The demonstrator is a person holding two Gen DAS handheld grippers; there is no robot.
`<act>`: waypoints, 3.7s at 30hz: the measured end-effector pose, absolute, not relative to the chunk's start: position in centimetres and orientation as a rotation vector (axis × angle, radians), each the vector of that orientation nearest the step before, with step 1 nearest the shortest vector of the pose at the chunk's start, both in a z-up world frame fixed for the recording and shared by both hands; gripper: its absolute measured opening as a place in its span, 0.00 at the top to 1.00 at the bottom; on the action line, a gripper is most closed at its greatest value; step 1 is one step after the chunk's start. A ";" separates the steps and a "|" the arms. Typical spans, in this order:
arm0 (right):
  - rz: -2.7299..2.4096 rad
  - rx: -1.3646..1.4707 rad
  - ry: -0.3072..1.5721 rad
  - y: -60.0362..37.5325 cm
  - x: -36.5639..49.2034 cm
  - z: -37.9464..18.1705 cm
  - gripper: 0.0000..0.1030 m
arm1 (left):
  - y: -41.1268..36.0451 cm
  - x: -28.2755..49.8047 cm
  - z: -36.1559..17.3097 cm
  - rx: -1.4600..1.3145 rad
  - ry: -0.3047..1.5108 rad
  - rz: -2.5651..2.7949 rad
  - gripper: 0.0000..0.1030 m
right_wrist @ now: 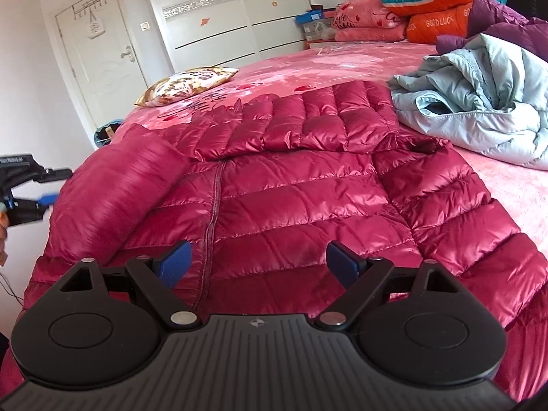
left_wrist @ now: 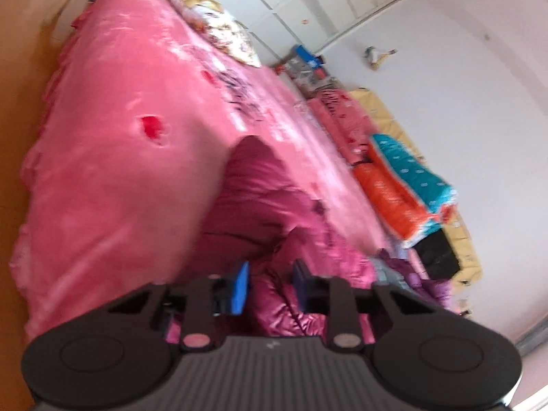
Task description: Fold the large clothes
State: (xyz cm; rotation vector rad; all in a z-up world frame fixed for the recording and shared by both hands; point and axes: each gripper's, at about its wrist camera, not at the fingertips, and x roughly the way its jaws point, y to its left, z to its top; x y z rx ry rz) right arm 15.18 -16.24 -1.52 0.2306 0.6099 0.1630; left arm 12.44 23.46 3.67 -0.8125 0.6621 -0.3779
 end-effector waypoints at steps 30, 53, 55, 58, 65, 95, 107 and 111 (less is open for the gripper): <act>0.016 0.865 0.515 -29.2 10.9 -3.1 0.00 | 1.9 5.3 5.7 -0.329 0.849 -0.749 0.40; 0.154 0.560 0.713 -22.7 14.2 -3.2 0.64 | 9.6 9.5 2.5 -0.300 0.823 -0.637 0.33; 0.141 0.525 0.703 -22.4 14.7 -2.9 0.70 | 9.9 10.4 2.3 -0.328 0.817 -0.637 0.33; 0.113 0.395 0.668 -20.7 14.9 -1.6 0.78 | 10.4 11.6 2.0 -0.371 0.809 -0.651 0.33; 0.057 0.040 0.473 -16.0 15.1 3.2 0.86 | 12.1 13.5 2.4 -0.465 0.748 -0.635 0.33; -0.020 -0.161 0.419 -18.9 37.4 4.3 0.87 | 13.8 22.7 1.4 -0.572 0.640 -0.490 0.32; -0.057 -0.116 0.551 -19.0 39.3 -0.2 0.70 | 12.8 22.2 1.9 -0.465 0.698 -0.593 0.27; -0.102 -0.077 0.557 -19.2 38.1 -0.1 0.33 | 12.8 20.8 2.9 -0.391 0.662 -0.687 0.27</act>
